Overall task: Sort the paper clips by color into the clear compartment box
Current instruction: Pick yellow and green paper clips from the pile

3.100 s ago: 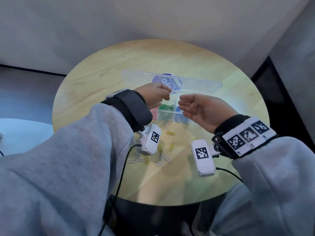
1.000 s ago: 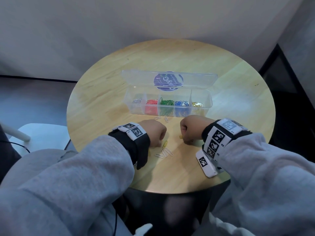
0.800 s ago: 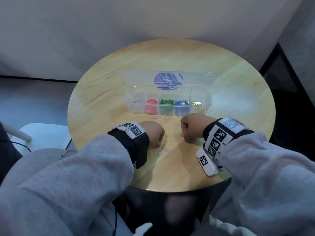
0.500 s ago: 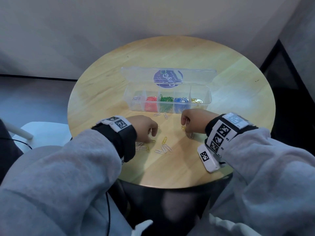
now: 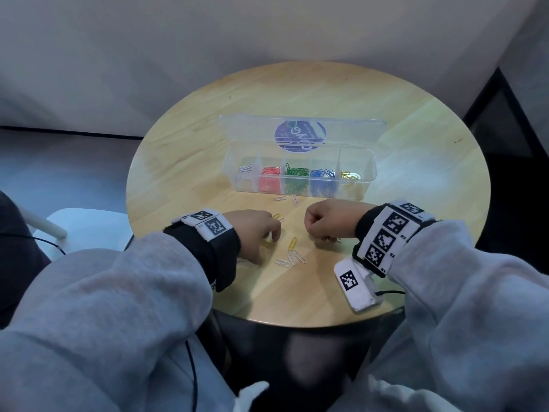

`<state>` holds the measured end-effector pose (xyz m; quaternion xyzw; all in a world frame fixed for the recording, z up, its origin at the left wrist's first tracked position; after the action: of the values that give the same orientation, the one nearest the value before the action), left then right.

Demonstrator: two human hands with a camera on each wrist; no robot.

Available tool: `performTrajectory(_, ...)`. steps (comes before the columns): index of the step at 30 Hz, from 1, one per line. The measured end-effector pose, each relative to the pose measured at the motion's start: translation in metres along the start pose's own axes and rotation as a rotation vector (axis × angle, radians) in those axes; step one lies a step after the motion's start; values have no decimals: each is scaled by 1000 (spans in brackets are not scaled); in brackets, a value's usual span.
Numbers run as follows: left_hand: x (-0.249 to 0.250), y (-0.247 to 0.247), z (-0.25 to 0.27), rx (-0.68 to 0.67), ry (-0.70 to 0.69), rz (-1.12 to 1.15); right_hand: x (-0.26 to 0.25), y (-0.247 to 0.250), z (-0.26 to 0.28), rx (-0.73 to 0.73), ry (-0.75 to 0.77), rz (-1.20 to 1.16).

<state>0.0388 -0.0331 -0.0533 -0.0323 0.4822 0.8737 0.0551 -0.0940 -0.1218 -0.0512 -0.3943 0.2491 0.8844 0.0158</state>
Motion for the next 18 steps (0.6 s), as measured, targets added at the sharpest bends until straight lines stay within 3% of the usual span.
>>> performTrajectory(7,1,0,-4,94,50,11,-9,-23,-6,2,87,347)
performTrajectory(18,2,3,-13,-51,46,-28,-10,-26,-8,-14,75,535)
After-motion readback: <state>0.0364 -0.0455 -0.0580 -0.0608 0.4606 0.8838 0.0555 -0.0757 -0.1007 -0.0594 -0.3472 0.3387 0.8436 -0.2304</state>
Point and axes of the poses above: each hand's wrist, its own z-axis away from the middle knuckle, its own y-axis out of the back of the hand, x = y × z, the point moved 3 cm from there along -z, towards the middle knuckle, and after that the axes turned 13 degrees about -z, right-handed, at the moved point
